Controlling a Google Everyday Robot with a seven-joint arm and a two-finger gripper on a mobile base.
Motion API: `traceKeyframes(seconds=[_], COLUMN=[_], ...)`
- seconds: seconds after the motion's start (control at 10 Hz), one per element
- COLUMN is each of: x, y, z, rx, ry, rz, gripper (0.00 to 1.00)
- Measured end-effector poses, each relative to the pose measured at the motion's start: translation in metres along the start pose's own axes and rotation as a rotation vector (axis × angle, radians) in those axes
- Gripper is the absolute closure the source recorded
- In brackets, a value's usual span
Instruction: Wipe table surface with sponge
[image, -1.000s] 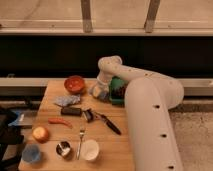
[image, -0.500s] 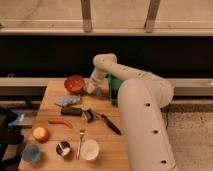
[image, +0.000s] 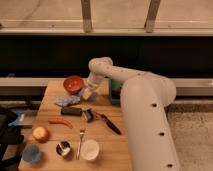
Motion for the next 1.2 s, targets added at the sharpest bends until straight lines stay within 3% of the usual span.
traceKeyframes(seconds=[0.2,0.4,0.6,0.8,1.0,1.2], x=[0.02,0.037,0.032,0.012,-0.01,-0.016], y=[-0.002,-0.025,-0.05,-0.06,-0.053,-0.036], z=[-0.005,-0.005,0.004,0.014,0.016,0.016], rx=[0.009,0.024,0.026,0.026,0.019,0.009], ry=[0.034,0.053,0.049,0.037,0.012,0.009], rz=[0.033,0.085,0.11,0.096,0.046,0.007], gripper=[1.0,1.0,1.0,1.0,1.0,1.0])
